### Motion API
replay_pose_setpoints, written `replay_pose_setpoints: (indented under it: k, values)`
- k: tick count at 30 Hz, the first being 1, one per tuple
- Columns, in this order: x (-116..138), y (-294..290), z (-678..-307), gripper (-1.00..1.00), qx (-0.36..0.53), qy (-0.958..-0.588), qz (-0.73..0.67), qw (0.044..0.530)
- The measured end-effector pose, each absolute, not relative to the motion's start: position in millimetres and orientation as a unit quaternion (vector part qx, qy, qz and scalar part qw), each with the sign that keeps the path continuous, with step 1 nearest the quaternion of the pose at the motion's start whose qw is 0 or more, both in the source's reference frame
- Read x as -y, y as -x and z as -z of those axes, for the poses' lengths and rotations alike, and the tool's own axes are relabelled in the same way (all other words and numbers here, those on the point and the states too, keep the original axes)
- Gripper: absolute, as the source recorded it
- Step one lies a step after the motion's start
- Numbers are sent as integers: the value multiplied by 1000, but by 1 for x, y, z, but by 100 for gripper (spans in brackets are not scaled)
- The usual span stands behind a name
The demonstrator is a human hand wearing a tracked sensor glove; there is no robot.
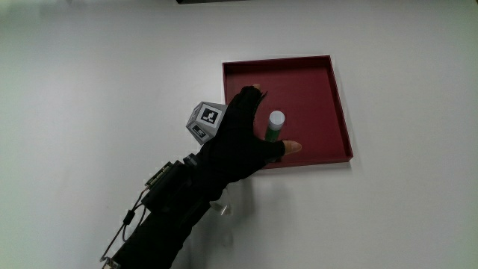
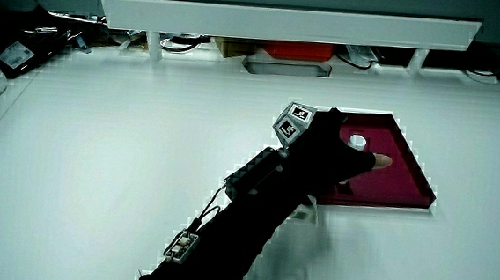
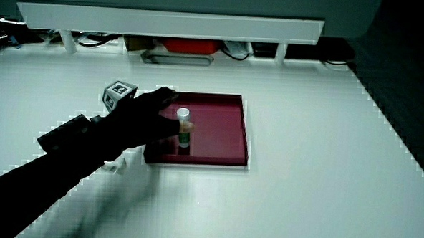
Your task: Pick glue stick
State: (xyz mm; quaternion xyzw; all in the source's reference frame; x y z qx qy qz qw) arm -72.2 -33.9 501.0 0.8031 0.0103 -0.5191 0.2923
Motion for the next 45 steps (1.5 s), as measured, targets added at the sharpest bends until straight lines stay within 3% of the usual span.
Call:
replay_pose_setpoints:
  k: [7,18,36,41,45]
  values:
    - [37,71,-508,0,-5,-808,522,274]
    - [36,77,-519,38,11,-822,518,235]
    - [33,77,-523,100,15,-823,523,220]
    - [34,81,-522,100,6,-822,529,214]
    - [36,82,-496,100,-21,-810,551,201]
